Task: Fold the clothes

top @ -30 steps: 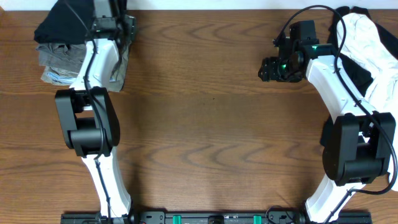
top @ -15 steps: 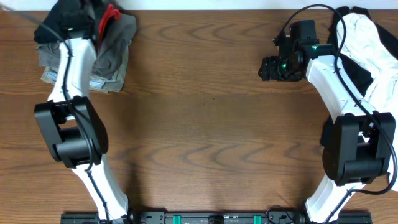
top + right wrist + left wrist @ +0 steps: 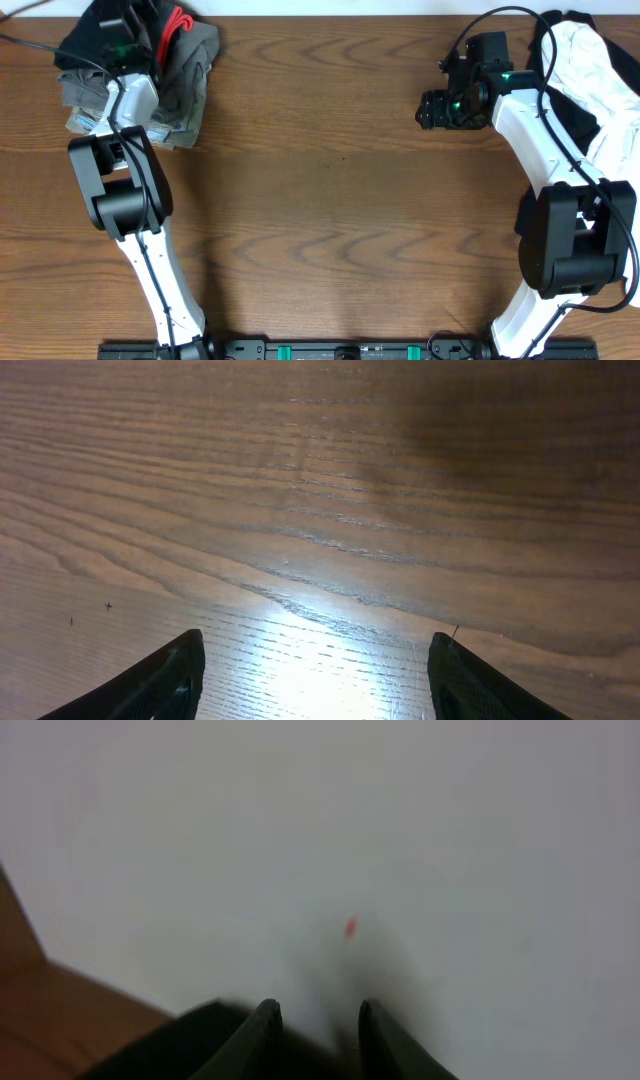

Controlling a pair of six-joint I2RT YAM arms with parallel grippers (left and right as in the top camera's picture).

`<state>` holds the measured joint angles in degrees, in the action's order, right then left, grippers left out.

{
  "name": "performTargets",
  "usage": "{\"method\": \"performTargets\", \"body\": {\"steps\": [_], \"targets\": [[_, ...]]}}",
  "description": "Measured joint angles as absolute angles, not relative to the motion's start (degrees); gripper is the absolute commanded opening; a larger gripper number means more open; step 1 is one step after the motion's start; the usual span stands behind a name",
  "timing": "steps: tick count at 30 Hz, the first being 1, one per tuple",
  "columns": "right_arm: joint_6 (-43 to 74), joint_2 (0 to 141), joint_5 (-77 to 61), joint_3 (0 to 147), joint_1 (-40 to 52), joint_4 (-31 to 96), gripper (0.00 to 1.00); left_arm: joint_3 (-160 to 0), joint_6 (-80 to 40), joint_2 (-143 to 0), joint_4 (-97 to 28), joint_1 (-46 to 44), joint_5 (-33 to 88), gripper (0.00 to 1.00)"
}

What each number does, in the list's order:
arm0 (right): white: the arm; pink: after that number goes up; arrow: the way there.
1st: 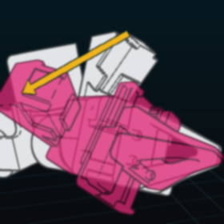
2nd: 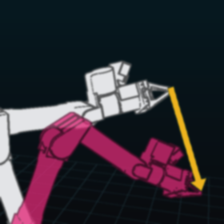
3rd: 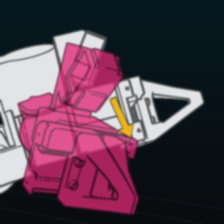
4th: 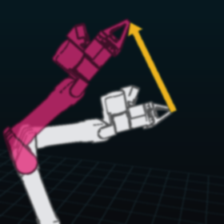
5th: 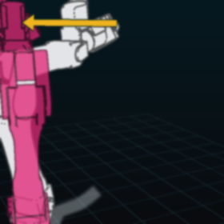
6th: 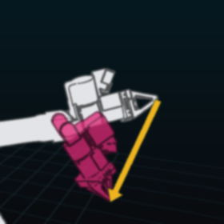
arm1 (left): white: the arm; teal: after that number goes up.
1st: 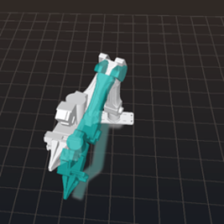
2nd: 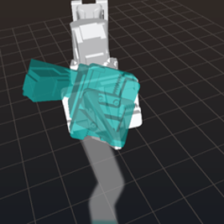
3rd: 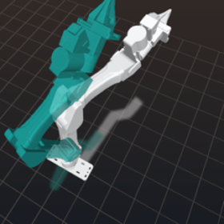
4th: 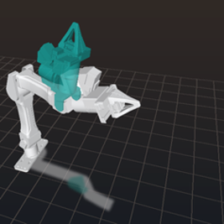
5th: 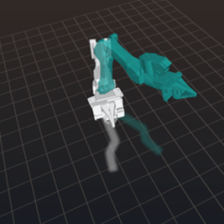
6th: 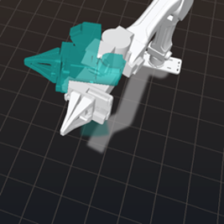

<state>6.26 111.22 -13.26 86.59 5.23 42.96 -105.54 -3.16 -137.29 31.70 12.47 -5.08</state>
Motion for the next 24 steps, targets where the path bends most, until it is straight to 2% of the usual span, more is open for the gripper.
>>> {"method": "performTargets", "body": {"steps": [5,10,24], "targets": [[6.28,111.22,-13.26,86.59,5.23,43.16,0.69,-105.56,-3.29,-139.83,31.27,14.13,-5.08,0.26],[6.26,111.22,-13.23,86.59,5.23,44.10,0.69,-105.69,-4.67,-142.12,24.36,15.29,-5.10,0.24],[6.26,111.22,-13.26,86.59,5.23,44.47,0.70,-107.87,-6.83,-146.30,16.67,14.35,-6.31,0.23]]}}
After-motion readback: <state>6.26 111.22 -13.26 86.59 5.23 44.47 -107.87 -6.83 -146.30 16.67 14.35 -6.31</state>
